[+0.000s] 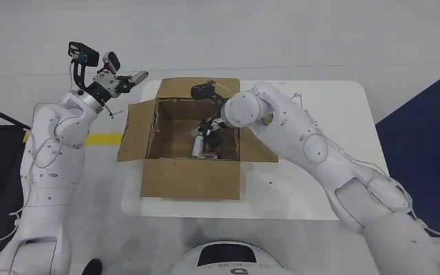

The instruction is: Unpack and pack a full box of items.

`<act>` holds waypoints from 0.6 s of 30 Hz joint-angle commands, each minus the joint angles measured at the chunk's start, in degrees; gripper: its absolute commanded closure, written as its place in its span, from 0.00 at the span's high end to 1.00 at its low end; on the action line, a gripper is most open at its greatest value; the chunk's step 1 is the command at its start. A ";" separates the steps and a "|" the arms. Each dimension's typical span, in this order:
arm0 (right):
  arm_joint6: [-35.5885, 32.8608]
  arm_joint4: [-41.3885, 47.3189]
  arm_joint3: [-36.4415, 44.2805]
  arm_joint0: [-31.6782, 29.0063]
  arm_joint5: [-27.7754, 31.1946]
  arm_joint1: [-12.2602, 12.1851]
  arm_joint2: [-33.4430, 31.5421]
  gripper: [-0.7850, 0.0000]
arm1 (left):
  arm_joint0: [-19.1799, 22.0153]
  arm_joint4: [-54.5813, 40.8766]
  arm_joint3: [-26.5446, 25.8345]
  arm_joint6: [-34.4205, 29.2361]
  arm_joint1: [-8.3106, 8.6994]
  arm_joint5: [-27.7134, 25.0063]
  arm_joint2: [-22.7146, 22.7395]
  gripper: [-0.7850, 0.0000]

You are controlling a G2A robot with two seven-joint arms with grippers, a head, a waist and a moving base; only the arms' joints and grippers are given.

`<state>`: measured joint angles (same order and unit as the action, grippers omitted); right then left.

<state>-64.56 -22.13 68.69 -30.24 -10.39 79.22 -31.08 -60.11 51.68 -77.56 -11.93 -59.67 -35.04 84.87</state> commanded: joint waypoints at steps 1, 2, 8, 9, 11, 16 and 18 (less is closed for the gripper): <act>-0.57 -1.47 -2.07 0.89 -1.13 0.83 1.67 0.46 | 0.00 0.00 0.00 0.00 0.00 0.00 0.00 1.00; -1.00 -2.23 -3.20 1.31 -1.63 1.28 2.55 0.46 | 0.00 0.00 0.00 0.00 0.00 0.00 0.00 1.00; -1.11 -4.35 -8.13 3.59 -3.49 3.58 4.95 0.43 | 0.00 0.00 0.00 0.00 0.00 0.00 0.00 1.00; -1.15 -4.67 -8.60 3.79 -3.86 3.89 5.21 0.44 | 0.00 0.00 0.00 0.00 0.00 0.00 0.00 1.00; -1.28 -4.95 -9.54 4.02 -4.18 4.42 5.56 0.44 | 0.00 0.00 0.00 0.00 0.00 0.00 0.00 1.00; -2.07 -5.28 -12.79 4.26 -4.23 5.78 6.55 0.42 | 0.00 0.00 0.00 0.00 0.00 0.00 0.00 1.00; -2.47 -5.21 -14.19 4.49 -3.90 6.34 6.81 0.42 | 0.00 0.00 0.00 0.00 0.00 0.00 0.00 1.00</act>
<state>-66.87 -27.42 55.16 -25.86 -14.46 85.32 -24.36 -60.11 51.68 -77.56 -11.93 -59.67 -35.04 84.87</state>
